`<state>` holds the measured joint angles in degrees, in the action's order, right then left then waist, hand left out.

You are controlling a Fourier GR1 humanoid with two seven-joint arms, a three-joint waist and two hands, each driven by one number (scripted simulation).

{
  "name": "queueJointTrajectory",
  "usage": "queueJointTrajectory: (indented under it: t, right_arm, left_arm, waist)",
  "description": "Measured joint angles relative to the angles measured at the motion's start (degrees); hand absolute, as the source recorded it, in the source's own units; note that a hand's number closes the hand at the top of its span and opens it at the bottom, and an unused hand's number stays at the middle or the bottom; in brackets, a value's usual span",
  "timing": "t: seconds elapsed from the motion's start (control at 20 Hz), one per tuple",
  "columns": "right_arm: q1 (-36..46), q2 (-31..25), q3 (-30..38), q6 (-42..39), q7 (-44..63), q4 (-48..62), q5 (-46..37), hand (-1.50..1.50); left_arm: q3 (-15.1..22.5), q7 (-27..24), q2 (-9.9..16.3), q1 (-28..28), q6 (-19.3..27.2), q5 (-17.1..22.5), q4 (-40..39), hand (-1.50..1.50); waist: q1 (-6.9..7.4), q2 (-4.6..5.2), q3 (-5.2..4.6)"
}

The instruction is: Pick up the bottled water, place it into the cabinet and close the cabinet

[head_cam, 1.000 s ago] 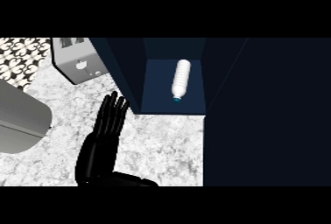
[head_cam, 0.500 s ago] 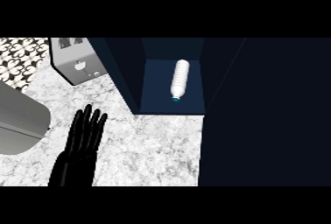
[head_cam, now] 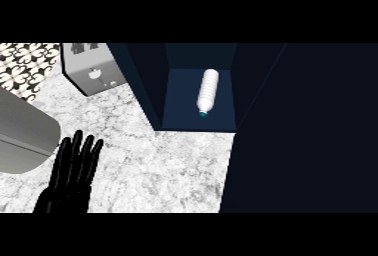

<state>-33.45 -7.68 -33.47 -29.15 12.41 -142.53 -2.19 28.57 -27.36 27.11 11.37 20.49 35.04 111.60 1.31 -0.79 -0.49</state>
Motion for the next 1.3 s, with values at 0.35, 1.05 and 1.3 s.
queueJointTrajectory:
  t: [0.35,1.05,1.3]
  right_arm:
    - [12.2,2.3,-4.3,0.5,6.6,1.4,-2.7,1.50]
    - [25.9,-2.4,-8.7,2.6,12.2,2.6,-4.4,1.50]
    - [27.6,-3.0,-8.6,1.7,12.9,2.6,-4.0,1.50]
  left_arm:
    - [-3.8,-0.9,2.6,2.7,-3.3,2.7,0.9,-1.50]
    - [-7.2,-2.2,5.9,7.0,-8.9,5.6,2.4,-1.50]
    - [-8.1,-2.3,6.4,7.0,-10.0,6.3,2.7,-1.50]
  waist:
    - [0.28,-0.02,-0.15]
    - [1.64,0.42,-0.24]
    - [2.21,0.73,-0.30]
